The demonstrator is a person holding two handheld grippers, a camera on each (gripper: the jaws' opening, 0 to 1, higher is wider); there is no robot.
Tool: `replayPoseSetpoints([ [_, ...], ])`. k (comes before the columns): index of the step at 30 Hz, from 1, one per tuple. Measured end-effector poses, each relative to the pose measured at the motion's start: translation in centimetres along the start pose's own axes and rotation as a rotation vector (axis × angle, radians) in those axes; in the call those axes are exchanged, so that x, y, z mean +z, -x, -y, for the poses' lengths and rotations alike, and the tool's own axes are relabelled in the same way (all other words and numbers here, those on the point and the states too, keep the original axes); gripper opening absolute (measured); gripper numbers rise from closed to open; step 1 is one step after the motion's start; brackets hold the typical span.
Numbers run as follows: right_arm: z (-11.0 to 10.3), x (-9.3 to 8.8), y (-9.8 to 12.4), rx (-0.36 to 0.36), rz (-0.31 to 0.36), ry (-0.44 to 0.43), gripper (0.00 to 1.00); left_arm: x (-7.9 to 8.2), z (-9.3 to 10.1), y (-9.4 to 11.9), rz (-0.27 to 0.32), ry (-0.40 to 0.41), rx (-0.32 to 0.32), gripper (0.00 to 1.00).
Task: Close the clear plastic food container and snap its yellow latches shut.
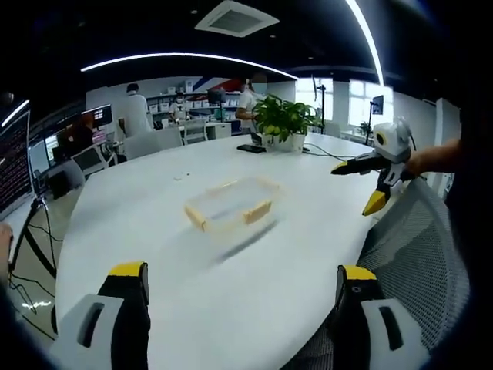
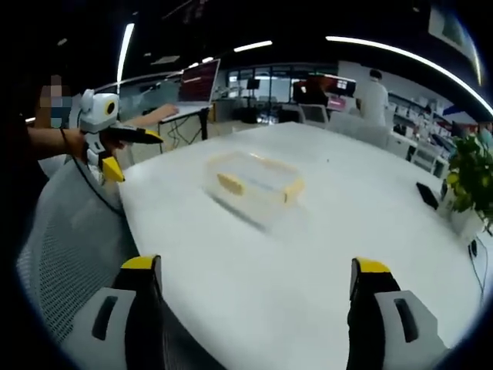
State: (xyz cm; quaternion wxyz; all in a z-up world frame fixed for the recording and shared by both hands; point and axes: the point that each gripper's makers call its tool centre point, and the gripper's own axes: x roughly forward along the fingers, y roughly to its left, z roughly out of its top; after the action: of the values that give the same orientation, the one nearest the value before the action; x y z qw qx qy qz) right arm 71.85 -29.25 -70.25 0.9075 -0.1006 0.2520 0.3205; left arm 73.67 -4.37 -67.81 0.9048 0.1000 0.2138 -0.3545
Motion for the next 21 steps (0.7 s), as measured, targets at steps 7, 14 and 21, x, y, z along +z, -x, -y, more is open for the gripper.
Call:
replayPoseSetpoints([
  [7, 0.14, -0.06, 0.20, -0.004, 0.000, 0.001, 0.99, -0.37, -0.21, 0.37, 0.001, 0.008, 0.018, 0.99],
  [14, 0.11, 0.07, 0.18, 0.001, 0.004, 0.011, 0.99, -0.29, -0.34, 0.22, 0.004, 0.003, 0.019, 0.99],
  [21, 0.03, 0.15, 0.13, 0.006, 0.003, 0.017, 0.99, -0.30, -0.48, 0.14, 0.002, -0.005, 0.021, 0.99],
])
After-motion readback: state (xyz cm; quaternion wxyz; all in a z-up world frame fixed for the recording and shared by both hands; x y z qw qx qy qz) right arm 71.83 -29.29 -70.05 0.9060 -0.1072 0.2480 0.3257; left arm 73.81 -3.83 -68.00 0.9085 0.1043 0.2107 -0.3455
